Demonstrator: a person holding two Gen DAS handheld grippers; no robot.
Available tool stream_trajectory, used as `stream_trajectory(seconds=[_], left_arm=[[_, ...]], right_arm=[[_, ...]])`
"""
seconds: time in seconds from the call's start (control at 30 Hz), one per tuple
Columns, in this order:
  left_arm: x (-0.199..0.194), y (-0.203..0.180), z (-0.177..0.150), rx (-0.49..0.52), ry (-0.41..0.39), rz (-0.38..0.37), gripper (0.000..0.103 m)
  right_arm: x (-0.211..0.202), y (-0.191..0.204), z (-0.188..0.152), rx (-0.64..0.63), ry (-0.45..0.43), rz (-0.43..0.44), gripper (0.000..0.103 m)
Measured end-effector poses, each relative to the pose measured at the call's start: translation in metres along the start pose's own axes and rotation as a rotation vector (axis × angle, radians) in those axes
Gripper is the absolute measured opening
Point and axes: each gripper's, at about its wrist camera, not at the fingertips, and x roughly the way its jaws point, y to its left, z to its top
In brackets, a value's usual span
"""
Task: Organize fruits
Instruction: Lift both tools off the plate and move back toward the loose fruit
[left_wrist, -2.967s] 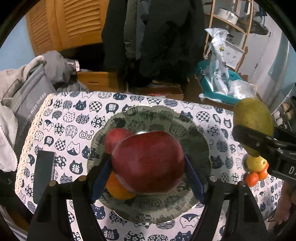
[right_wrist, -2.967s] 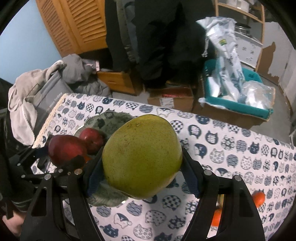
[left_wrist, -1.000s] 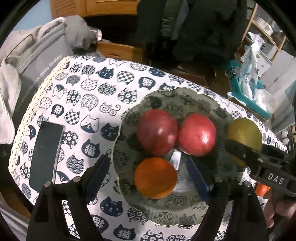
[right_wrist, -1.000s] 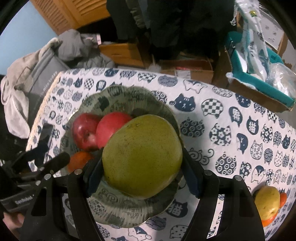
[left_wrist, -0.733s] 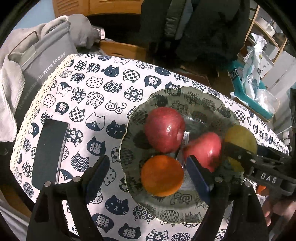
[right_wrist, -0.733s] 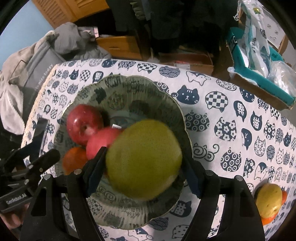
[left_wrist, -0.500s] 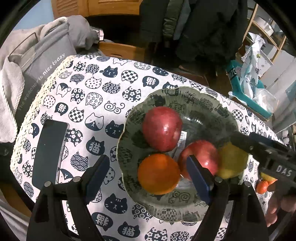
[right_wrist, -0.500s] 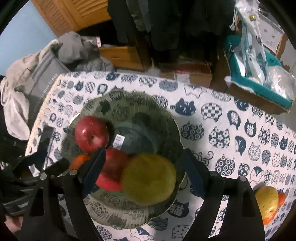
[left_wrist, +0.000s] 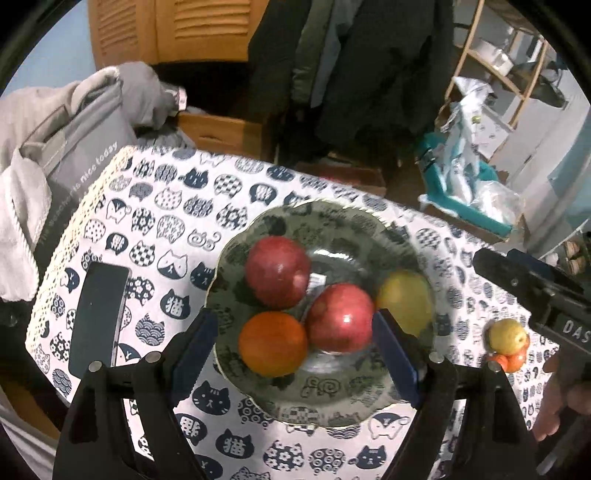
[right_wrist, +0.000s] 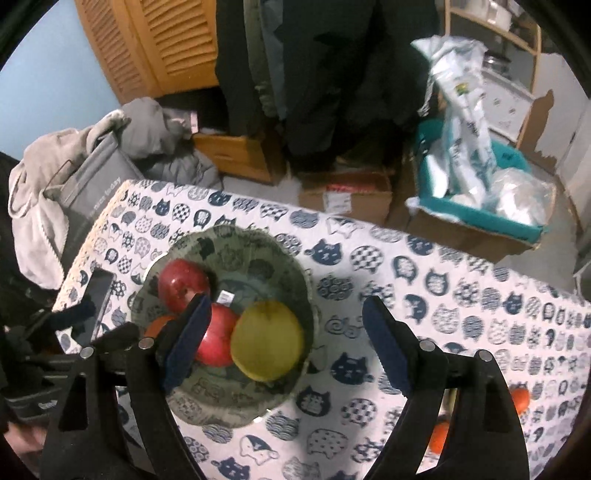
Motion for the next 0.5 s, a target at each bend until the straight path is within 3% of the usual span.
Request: stream_trajectory(seconds=[0.5], left_arm=[[-0.041,-0.049,-0.003,0.103,-0.07,-0.059,0.087]], right_arm=[[-0.072,-0.033,-0.016,0.006,-0.092,-0.072,0.084]])
